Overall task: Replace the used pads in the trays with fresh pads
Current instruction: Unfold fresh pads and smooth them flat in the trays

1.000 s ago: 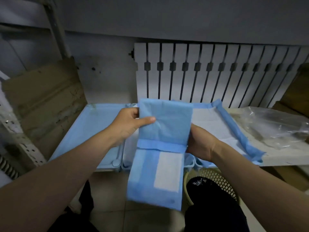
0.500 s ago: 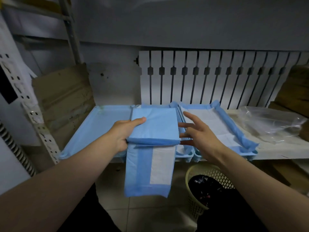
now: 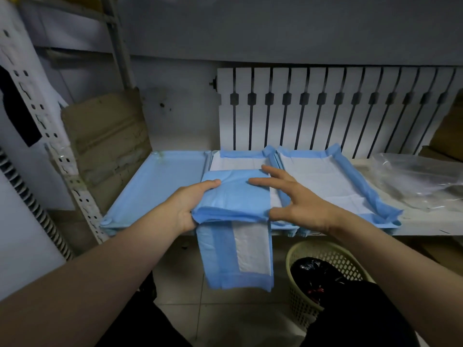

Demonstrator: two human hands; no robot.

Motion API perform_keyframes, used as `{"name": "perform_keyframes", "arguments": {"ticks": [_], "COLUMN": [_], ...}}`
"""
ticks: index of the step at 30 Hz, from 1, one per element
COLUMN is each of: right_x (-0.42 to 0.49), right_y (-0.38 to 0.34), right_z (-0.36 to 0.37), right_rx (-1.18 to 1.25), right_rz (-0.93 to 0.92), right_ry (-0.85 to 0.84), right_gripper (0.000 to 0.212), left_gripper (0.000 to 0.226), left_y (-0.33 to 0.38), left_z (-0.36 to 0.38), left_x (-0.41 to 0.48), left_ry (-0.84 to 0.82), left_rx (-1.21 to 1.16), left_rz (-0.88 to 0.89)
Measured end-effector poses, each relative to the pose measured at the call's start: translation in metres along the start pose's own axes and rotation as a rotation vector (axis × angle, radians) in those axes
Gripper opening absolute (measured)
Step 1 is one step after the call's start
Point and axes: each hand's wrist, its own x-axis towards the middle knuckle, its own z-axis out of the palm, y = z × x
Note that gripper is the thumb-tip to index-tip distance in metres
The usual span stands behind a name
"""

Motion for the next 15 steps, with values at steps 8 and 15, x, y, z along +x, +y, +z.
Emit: {"name": "perform_keyframes", "arguments": {"ticks": [8,15], "right_x": [0.002,0.004], "right_y": [0.005,0.014], "right_z": [0.009,0.021], "right_rx": [-0.049,-0.164], "right_rz": [0.0,-0.019], "right_ry": [-0.073,-0.07], "right_gripper": [0.092,0.093], "left_gripper": [0.032,0.032], "left_y": [-0.002,-0.007], "left_z": [-0.007,-0.001], "left_x": [0.011,0.018], "left_ry": [0.032,0.03], "left_rx": [-0.002,0.031], "left_rz": [-0.096,-0.102]}}
